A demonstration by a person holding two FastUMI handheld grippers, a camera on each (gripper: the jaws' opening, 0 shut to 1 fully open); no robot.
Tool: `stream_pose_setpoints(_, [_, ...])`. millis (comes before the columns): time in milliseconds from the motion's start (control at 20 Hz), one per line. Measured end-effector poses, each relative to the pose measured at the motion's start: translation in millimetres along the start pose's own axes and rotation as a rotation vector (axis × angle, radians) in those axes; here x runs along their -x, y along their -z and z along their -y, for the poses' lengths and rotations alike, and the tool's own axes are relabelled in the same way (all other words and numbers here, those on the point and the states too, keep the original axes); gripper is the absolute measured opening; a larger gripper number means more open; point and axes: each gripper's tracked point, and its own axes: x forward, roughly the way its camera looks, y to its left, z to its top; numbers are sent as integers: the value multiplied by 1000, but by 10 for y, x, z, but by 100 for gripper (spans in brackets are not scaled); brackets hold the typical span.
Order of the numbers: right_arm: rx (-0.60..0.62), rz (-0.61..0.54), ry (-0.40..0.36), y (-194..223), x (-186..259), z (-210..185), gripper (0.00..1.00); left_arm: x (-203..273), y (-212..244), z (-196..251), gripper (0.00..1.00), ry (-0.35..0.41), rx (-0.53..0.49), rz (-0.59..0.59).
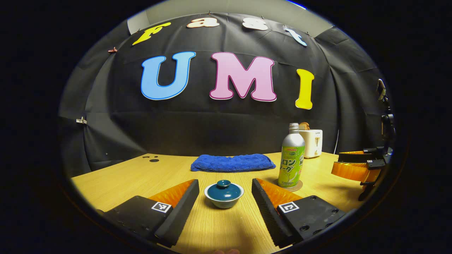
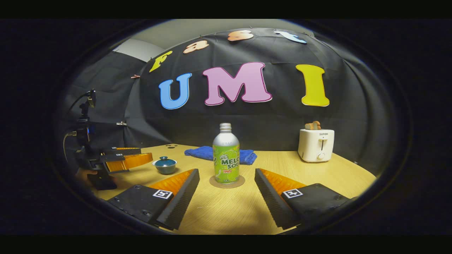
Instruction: Open the teacup lid with one hand, grasp the water bottle and pour water into the teacup with the other hand; after pouring, place the water bottle on the coaster and then close the teacup lid.
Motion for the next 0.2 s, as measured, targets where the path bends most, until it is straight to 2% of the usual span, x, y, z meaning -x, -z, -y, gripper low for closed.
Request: stream_pose_setpoints(200, [0, 0, 0, -3, 1, -3, 97, 0, 4, 20, 95, 10, -1, 1])
